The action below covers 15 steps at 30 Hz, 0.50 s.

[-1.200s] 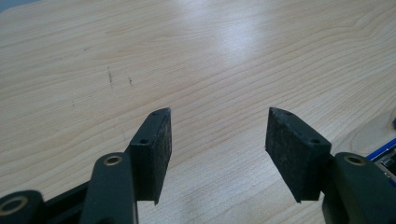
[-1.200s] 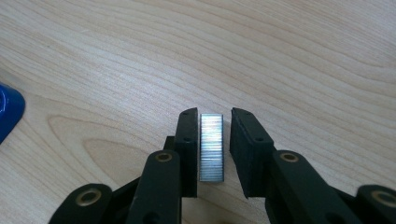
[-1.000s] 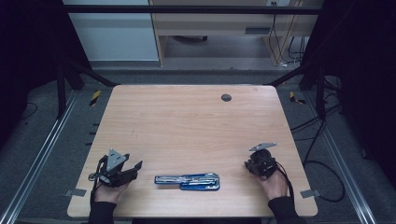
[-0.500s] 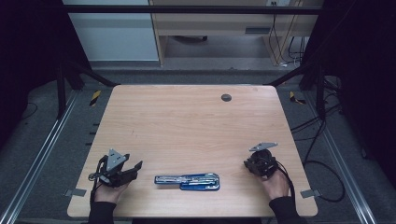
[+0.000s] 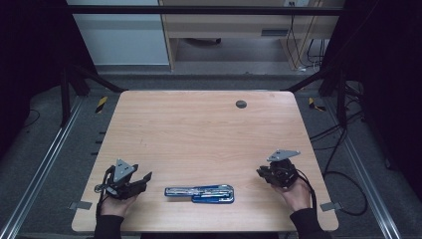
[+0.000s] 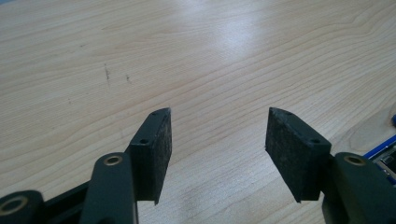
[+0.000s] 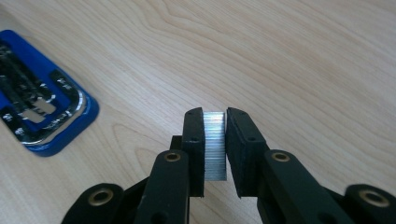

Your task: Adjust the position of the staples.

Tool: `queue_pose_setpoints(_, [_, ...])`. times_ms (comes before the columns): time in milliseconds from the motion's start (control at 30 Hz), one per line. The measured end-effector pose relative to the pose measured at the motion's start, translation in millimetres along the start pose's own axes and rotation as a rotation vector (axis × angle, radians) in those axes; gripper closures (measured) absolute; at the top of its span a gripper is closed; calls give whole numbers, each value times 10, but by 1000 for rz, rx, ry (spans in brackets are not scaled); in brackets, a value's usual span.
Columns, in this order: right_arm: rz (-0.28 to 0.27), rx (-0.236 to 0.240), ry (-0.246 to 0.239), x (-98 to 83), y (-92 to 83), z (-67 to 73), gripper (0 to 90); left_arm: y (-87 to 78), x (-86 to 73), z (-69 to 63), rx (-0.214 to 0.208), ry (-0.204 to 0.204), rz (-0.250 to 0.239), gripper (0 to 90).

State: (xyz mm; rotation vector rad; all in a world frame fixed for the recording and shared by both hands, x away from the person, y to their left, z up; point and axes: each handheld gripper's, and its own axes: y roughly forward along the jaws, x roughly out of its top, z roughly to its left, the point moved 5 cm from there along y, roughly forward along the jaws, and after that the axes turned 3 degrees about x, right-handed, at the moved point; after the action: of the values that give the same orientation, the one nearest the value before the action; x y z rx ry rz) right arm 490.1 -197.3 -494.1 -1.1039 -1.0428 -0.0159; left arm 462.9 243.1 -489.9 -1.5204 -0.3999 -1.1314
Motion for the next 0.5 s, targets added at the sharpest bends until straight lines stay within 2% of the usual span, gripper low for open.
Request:
queue_pose_setpoints(100, [-37, 37, -25, 30, -38, 11, 779, 6, -2, -4, -2, 2, 3, 409])
queue_pose_setpoints(167, [-44, 59, -35, 50, -62, 25, 779, 10, -3, -8, -6, 4, 6, 411])
queue_pose_setpoints(500, [-84, 156, -156, 232, -203, 127, 780, 16, -12, 1, -9, 2, 7, 411])
